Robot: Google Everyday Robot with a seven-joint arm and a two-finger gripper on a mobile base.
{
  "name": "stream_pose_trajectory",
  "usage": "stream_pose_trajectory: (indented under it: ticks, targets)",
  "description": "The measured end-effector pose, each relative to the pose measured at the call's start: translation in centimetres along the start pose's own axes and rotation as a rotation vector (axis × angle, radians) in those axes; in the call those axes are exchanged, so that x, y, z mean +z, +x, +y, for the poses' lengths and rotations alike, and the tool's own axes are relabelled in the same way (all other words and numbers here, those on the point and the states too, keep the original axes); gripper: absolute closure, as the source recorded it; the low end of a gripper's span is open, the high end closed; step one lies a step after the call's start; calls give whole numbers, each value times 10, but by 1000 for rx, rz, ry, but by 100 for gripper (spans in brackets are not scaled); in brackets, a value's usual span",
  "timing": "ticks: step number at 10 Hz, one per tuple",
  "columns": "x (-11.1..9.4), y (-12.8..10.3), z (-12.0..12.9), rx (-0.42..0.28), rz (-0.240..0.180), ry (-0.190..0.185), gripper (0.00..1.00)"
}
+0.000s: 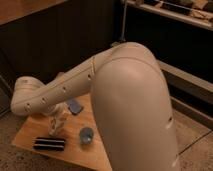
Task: Stand the bottle upright
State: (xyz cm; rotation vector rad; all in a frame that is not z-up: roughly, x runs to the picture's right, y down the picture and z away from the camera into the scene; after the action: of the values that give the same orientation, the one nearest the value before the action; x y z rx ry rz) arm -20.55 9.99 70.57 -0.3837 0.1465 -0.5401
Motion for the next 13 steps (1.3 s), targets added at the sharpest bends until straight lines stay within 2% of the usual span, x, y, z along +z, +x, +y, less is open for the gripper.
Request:
stream_pose_trajectory:
  ticks: [6, 10, 13]
  targets:
    - [-10, -2, -18, -27, 83, 21, 65]
    - [-14, -6, -21, -45, 120, 27, 65]
    - [-10, -12, -18, -59, 135, 17, 65]
